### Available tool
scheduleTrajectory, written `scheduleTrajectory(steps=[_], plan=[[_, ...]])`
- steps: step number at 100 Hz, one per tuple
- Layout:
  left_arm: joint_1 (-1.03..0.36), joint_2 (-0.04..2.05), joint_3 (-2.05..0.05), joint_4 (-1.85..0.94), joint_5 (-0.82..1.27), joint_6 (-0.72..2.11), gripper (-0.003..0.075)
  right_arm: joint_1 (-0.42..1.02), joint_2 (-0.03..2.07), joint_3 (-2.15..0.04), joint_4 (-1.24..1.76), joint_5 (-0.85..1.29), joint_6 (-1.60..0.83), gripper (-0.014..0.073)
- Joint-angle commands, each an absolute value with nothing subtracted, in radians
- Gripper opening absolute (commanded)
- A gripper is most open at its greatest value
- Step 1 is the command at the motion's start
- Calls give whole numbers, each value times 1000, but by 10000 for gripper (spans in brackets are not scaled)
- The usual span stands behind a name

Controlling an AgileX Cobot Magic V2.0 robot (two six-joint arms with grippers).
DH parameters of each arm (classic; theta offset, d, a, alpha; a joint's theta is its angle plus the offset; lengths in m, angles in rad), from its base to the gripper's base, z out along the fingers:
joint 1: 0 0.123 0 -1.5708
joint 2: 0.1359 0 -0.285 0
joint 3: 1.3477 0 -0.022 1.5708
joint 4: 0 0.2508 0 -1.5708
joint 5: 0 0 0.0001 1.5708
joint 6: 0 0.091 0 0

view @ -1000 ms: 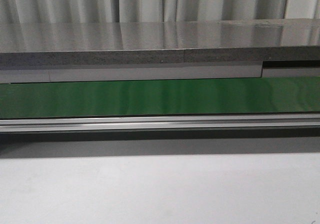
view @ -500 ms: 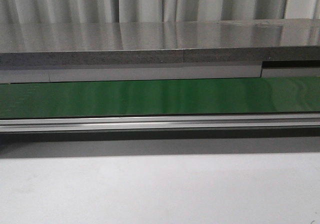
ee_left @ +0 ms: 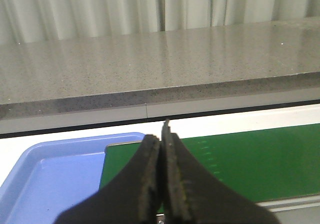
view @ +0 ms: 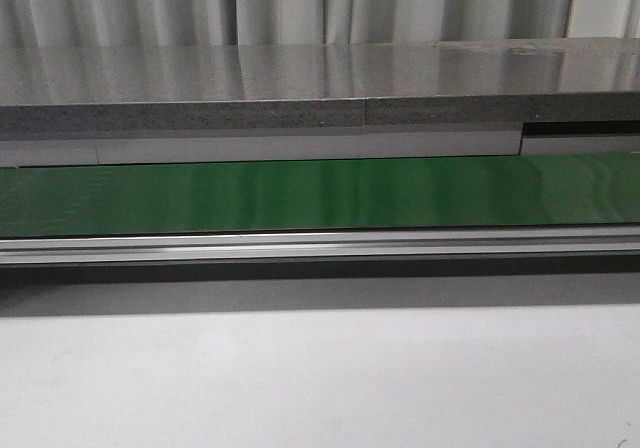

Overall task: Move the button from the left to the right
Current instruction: 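Lift the button off the belt and lower it into the green tray, then open the right gripper and raise it away from the green tray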

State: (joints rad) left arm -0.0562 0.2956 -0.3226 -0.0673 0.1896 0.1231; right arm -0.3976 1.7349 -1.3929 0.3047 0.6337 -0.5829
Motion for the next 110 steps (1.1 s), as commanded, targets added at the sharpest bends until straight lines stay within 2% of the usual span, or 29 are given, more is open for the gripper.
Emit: scheduleTrajectory(steps=[1,35,75,110], plan=[[-67,303,-349,-71,106,122,-20,-369,1657,-1423,360,602,-583,539],[-67,303,-349,-71,106,122,-20,-278,1477,-1317,472,544,-583,539],[-67,303,-349,-71,106,122,-20,-246,1121,-989,474,430,-618,539],[-67,303,-349,-71,106,122,-20,-246,801,-755,518,432,-618,539]])
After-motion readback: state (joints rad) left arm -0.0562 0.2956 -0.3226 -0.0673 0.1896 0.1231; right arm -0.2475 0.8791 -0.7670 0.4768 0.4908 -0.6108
